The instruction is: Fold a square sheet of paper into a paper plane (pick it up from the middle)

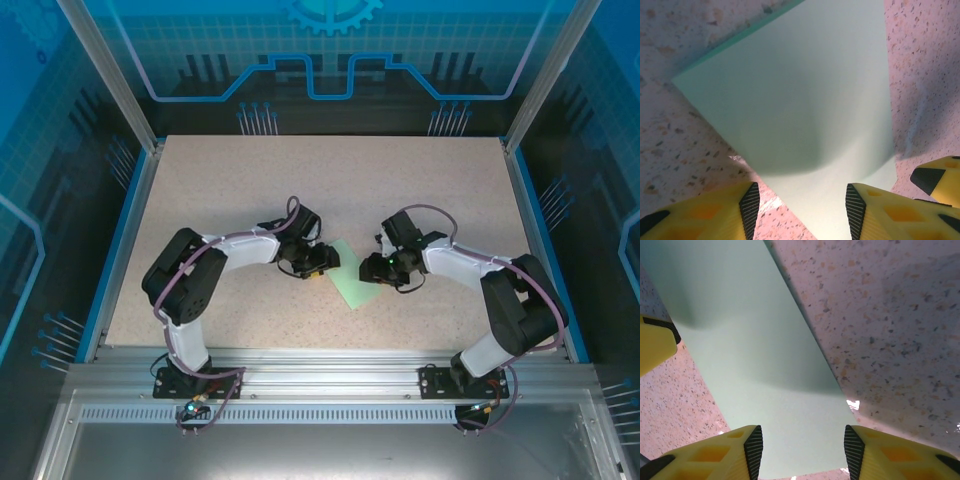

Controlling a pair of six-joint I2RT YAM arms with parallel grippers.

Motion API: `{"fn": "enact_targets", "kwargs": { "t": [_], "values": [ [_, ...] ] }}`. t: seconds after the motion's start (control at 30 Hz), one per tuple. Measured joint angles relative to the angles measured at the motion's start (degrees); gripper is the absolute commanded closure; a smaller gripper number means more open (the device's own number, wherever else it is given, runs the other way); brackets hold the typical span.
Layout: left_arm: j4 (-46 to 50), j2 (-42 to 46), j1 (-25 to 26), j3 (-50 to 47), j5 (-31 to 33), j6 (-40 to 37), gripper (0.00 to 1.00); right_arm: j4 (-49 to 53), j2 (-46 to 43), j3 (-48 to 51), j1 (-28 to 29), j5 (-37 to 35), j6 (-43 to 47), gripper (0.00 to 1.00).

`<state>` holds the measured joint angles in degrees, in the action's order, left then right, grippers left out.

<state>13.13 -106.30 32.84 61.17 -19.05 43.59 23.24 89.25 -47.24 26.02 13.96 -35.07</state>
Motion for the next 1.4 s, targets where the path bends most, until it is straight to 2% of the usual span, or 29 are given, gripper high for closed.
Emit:
{"fn": "enact_targets", "kwargs": {
  "t": [0.43,0.63,0.83,1.0,1.17,1.4],
  "values": [
    [1.07,-4.50,0.00,7.82,-1.62,-2.38,0.50,-1.99,-0.04,3.93,-1.44,1.11,-0.04,0.48],
    [4.44,-4.15,-0.02,7.61,1.38,-4.11,0.51,-2.56,-0.44,4.02,-1.70,1.99,-0.04,0.47],
    [5.84,1.25,0.02,3.89,2.80,-4.63,0.64,-2.78,-1.38,4.09,-1.70,2.62,-0.26,0.47],
    [3.56,2.49,1.03,3.72,-1.01,-4.72,0.73,-3.48,-1.81,4.13,-1.70,2.84,-0.90,0.47],
    [1.29,1.16,1.95,3.69,-5.07,-4.57,0.75,-3.82,-1.81,4.26,-1.70,2.97,-0.94,0.47],
    [0.94,-2.16,1.95,3.69,-6.36,-4.59,0.76,-4.13,-1.81,4.50,-1.70,3.26,-1.14,0.46]
  ]
}}
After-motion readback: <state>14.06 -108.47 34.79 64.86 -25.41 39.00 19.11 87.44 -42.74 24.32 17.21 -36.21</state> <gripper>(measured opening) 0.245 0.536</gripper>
